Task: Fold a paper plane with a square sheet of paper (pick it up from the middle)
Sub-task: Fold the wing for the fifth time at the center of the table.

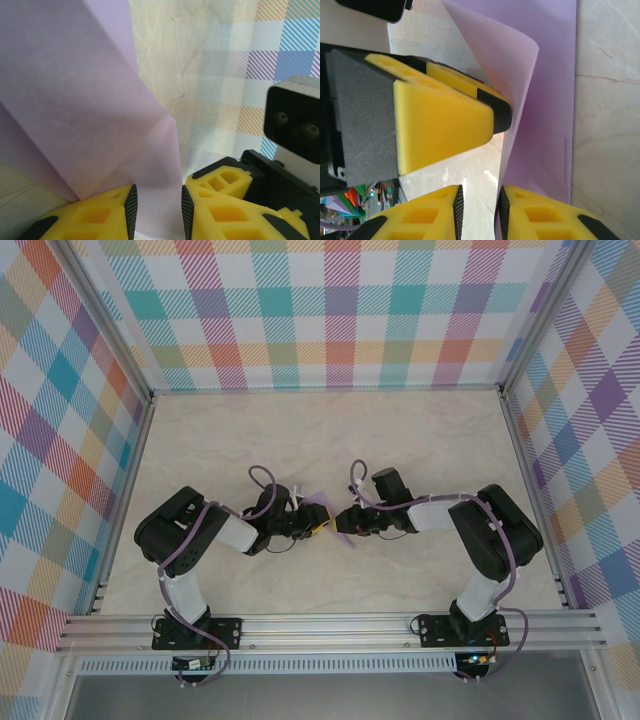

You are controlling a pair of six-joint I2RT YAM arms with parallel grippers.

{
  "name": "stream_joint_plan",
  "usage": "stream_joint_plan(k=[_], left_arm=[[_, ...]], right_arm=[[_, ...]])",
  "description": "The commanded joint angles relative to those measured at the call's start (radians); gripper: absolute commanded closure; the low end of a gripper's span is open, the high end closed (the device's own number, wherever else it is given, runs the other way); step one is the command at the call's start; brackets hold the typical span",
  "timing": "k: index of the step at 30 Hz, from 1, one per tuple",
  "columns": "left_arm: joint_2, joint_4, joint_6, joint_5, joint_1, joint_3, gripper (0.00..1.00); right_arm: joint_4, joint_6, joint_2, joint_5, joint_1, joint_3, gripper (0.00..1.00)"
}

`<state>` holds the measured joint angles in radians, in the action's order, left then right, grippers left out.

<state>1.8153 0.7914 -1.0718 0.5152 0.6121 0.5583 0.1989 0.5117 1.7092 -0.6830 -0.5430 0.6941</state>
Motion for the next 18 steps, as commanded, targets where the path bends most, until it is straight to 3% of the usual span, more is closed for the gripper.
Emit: stream_joint_plan(k=[1, 18], left_arm=[[0.017, 0.026, 0.021, -0.015, 0.006, 0.015, 0.69], [0.036, 0.001, 0.013, -0.029, 0.006, 0.028, 0.69]], right_arm=[[-0.091, -0.066, -0.034, 0.013, 0.005, 0.008, 0.72], [-0.267, -0.328, -0.034, 0.150, -0.053, 0.085, 0.71]])
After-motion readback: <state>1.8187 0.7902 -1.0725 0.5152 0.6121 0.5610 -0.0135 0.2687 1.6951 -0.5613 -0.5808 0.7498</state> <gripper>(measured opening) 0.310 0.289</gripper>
